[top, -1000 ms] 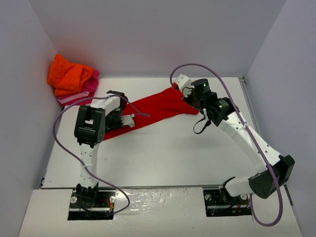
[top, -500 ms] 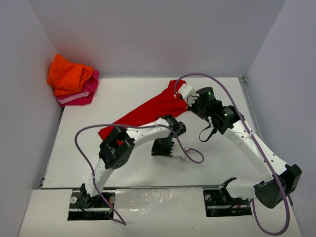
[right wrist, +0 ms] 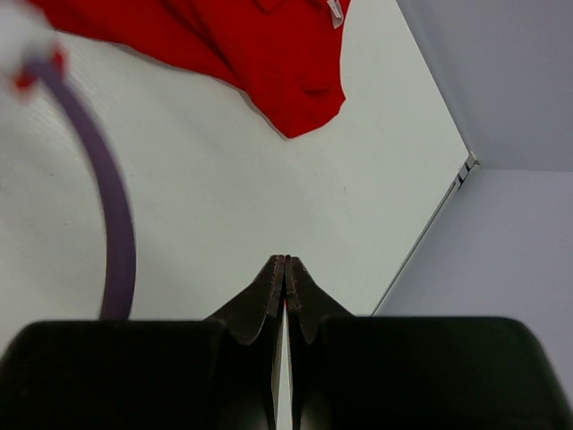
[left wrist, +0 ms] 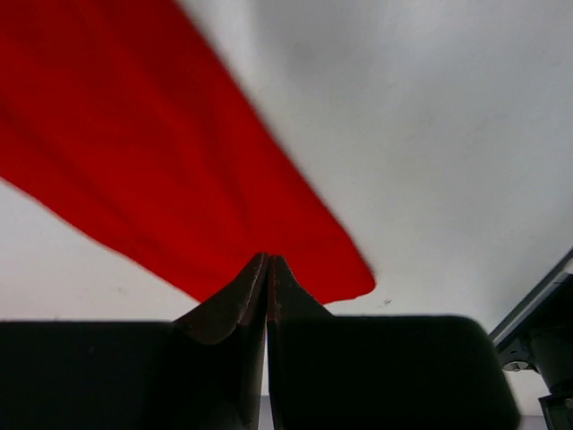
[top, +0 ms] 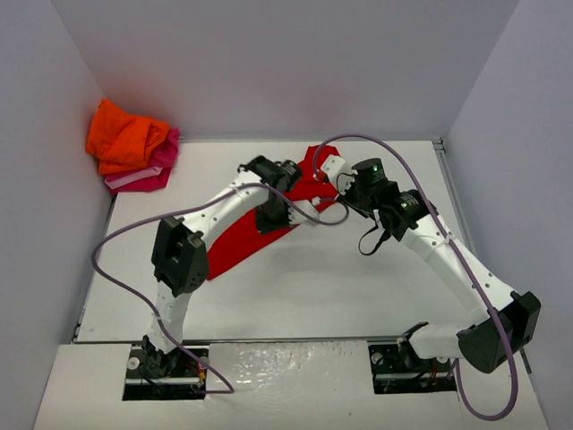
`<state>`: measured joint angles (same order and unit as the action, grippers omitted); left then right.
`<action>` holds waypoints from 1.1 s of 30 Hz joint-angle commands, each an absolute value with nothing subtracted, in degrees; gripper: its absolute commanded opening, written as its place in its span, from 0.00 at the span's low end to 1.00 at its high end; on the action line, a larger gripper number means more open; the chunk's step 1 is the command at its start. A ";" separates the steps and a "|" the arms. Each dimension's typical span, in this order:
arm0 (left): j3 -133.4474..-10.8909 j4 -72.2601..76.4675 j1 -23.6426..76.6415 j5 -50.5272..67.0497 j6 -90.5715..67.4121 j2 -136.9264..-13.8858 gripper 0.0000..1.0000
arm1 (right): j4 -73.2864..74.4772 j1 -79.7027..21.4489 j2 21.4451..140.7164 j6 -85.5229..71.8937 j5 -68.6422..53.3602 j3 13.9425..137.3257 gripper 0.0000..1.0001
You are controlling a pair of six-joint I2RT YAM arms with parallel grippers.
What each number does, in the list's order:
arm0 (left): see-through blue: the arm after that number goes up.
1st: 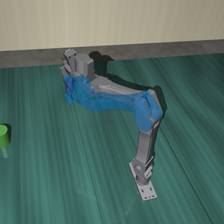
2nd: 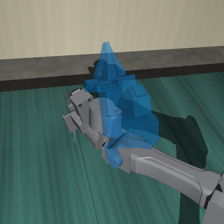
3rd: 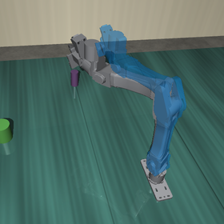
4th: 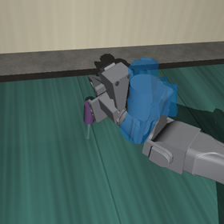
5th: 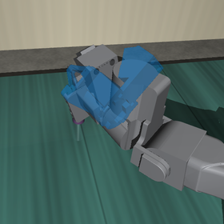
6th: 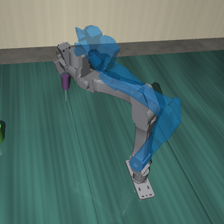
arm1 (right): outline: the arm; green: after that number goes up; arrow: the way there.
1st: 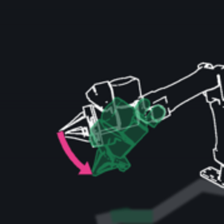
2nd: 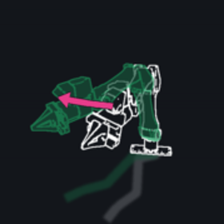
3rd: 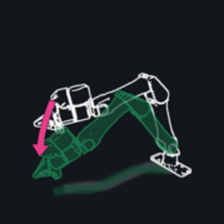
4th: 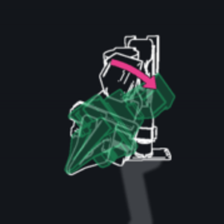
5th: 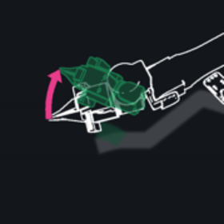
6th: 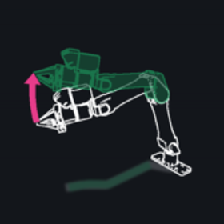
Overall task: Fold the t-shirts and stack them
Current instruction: Rotate the tshirt 90 degrees
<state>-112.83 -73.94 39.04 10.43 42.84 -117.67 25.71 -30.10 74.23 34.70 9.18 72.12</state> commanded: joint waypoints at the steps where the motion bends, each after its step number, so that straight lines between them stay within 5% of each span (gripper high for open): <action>1: -111.40 -73.12 30.81 3.92 44.93 -114.97 0.00 | 23.48 -29.53 75.46 34.55 9.05 74.15 0.00; 14: -100.21 -72.65 21.00 3.34 48.26 -119.32 0.00 | 21.88 -27.25 76.55 33.22 10.45 79.55 0.00; 33: -97.06 -82.35 25.39 6.46 47.59 -133.32 0.00 | 21.84 -27.16 73.70 32.43 9.19 81.25 0.00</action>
